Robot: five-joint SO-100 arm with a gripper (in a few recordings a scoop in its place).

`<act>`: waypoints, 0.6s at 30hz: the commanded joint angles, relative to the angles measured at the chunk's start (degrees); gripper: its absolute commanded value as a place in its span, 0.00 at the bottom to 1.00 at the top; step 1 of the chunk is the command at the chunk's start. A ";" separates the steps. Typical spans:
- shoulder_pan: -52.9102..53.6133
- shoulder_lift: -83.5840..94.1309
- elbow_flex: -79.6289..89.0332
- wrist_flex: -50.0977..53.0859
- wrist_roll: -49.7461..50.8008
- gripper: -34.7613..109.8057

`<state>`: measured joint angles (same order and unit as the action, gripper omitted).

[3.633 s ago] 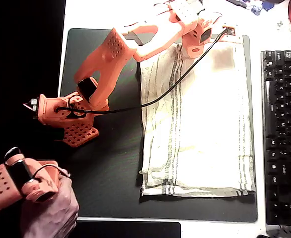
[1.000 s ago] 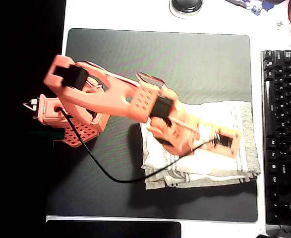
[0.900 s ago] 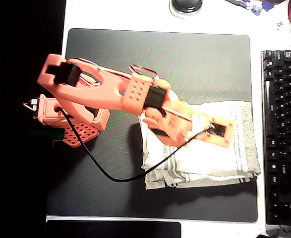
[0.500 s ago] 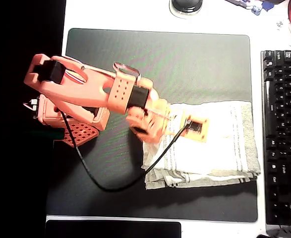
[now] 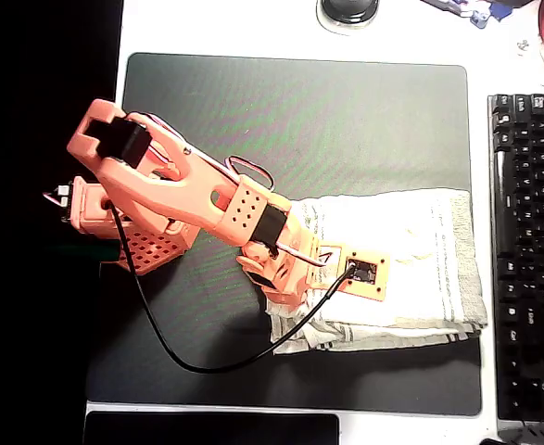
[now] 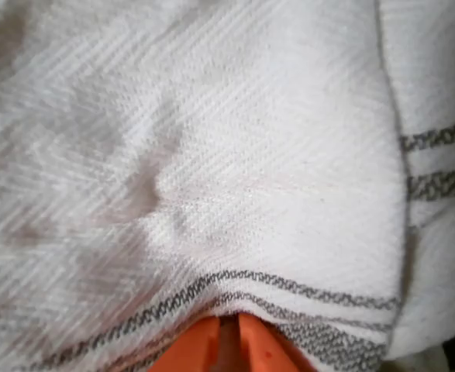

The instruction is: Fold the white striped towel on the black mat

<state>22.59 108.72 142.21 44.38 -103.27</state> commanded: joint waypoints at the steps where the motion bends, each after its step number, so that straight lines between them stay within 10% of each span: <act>1: 0.35 3.69 -2.55 5.89 -0.44 0.27; 10: -7.03 15.12 -20.13 20.21 5.54 0.26; 18: -18.28 -11.60 -44.65 14.94 16.26 0.26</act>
<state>6.24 105.38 106.79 60.91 -88.51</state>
